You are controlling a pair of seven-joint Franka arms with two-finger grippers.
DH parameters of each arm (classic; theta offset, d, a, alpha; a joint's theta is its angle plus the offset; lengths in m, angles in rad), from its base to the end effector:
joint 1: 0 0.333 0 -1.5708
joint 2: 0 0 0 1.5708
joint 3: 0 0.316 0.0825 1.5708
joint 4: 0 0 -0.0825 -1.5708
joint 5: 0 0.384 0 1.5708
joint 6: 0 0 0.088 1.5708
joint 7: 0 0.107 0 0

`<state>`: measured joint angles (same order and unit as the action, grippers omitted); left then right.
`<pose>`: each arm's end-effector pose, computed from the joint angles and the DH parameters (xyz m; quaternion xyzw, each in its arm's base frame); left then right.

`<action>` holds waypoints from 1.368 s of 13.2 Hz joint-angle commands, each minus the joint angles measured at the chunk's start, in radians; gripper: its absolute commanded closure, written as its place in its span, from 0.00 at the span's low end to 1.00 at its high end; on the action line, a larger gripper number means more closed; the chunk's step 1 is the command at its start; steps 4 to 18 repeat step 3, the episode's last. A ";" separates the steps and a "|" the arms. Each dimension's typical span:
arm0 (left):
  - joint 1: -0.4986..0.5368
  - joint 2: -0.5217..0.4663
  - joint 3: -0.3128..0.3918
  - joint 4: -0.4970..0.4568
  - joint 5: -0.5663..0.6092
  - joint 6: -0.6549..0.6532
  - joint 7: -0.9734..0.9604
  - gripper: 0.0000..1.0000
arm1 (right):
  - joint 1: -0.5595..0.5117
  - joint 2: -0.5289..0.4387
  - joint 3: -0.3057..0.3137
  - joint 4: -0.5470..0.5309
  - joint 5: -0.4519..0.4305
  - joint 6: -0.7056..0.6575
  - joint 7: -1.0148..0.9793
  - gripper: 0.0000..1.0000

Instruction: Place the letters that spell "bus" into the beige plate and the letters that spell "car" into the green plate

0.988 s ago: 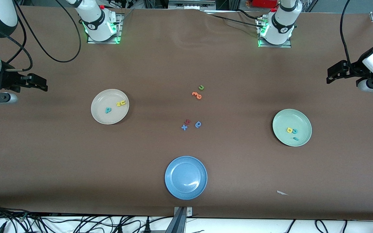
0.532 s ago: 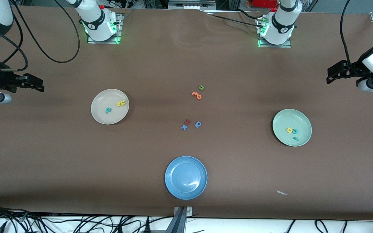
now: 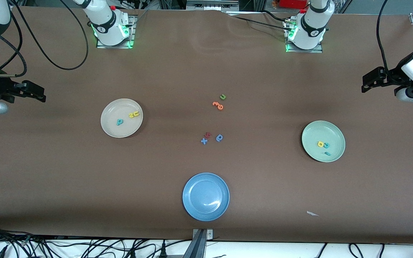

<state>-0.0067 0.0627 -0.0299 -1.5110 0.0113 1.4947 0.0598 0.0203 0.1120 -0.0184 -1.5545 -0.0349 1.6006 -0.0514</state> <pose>0.5653 -0.0189 0.6110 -0.9981 0.0479 0.0395 0.0043 0.5882 -0.0020 0.5707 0.9989 0.0277 -0.0334 0.0176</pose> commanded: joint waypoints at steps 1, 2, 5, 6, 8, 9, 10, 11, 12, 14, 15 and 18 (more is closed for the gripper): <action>0.004 0.005 0.001 0.015 -0.030 0.003 0.006 0.00 | 0.010 0.011 -0.011 0.030 0.013 -0.022 -0.004 0.00; 0.004 0.005 0.001 0.014 -0.030 0.003 0.006 0.00 | 0.010 0.011 -0.009 0.030 0.012 -0.022 0.001 0.00; 0.004 0.005 0.001 0.014 -0.030 0.003 0.006 0.00 | 0.010 0.011 -0.009 0.031 0.018 -0.022 0.001 0.00; 0.004 0.005 0.001 0.014 -0.030 0.003 0.006 0.00 | 0.010 0.011 -0.009 0.031 0.018 -0.022 0.001 0.00; 0.004 0.005 0.001 0.014 -0.030 0.003 0.006 0.00 | 0.010 0.011 -0.009 0.031 0.018 -0.022 0.001 0.00; 0.004 0.005 0.001 0.014 -0.030 0.003 0.006 0.00 | 0.010 0.011 -0.009 0.031 0.018 -0.022 0.001 0.00; 0.004 0.005 0.001 0.014 -0.030 0.003 0.006 0.00 | 0.010 0.011 -0.009 0.031 0.018 -0.022 0.001 0.00; 0.004 0.005 0.001 0.014 -0.030 0.003 0.006 0.00 | 0.010 0.011 -0.009 0.031 0.018 -0.022 0.001 0.00; 0.004 0.005 0.001 0.014 -0.030 0.003 0.006 0.00 | 0.010 0.011 -0.009 0.031 0.018 -0.022 0.001 0.00; 0.004 0.005 0.001 0.014 -0.030 0.003 0.006 0.00 | 0.010 0.011 -0.009 0.031 0.018 -0.022 0.001 0.00; 0.004 0.005 0.001 0.014 -0.030 0.003 0.006 0.00 | 0.010 0.011 -0.009 0.031 0.018 -0.022 0.001 0.00; 0.004 0.005 0.001 0.014 -0.030 0.003 0.006 0.00 | 0.010 0.011 -0.009 0.031 0.018 -0.022 0.001 0.00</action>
